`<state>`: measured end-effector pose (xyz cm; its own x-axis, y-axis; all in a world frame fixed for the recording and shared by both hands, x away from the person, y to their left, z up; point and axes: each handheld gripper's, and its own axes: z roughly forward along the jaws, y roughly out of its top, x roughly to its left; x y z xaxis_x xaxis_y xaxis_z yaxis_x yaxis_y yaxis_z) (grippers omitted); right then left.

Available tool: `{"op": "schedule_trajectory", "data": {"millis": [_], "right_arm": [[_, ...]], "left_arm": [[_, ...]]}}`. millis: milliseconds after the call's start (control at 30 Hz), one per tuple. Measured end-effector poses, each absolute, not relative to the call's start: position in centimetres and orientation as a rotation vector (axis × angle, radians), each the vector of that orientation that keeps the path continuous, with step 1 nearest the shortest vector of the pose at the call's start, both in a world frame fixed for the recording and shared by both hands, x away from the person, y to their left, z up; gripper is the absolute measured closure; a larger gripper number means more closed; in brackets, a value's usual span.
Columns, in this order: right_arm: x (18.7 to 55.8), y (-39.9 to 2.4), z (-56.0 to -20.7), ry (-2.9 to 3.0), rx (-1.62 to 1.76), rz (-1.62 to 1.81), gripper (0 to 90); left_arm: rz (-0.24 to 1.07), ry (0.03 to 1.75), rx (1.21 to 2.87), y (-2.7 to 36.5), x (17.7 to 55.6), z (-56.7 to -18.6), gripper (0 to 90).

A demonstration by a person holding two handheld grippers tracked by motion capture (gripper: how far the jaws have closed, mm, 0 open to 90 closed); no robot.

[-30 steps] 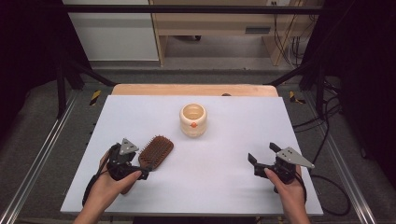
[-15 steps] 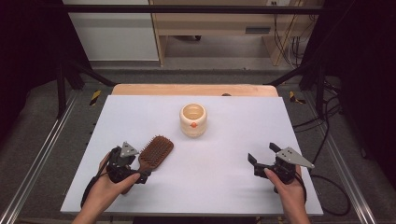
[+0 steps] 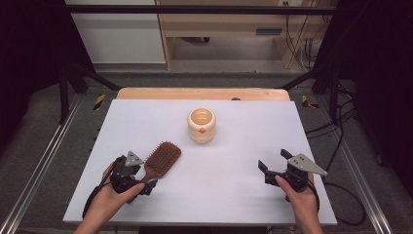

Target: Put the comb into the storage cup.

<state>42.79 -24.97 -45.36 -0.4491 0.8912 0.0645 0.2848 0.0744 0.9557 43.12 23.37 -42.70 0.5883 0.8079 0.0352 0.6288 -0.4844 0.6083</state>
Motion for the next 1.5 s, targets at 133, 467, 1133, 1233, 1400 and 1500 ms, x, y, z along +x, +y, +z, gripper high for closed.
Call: {"op": "schedule_trajectory", "data": {"millis": [133,467,1133,1233,1400,1500], "right_arm": [[42.8,-25.0,-45.4,1.795,1.164,1.389,5.3],[42.8,-24.9,-45.4,1.797,1.166,1.388,5.3],[42.8,-24.8,-45.4,1.804,1.161,1.385,5.2],[42.8,-24.8,-45.5,1.805,1.16,1.384,5.2],[42.8,-24.8,-45.5,1.807,1.16,1.384,5.2],[42.9,-24.8,-45.5,1.806,1.16,1.384,5.2]], "left_arm": [[0.418,1.146,2.283,23.6,43.1,-42.9,6.8],[0.396,1.146,2.302,23.7,43.0,-43.5,6.6],[0.377,1.159,2.331,24.1,43.0,-44.0,7.2],[0.359,1.158,2.343,24.1,43.0,-44.1,7.2],[0.346,1.157,2.358,24.1,43.0,-44.1,7.5],[0.338,1.168,2.356,24.2,43.1,-44.2,7.7]]}}
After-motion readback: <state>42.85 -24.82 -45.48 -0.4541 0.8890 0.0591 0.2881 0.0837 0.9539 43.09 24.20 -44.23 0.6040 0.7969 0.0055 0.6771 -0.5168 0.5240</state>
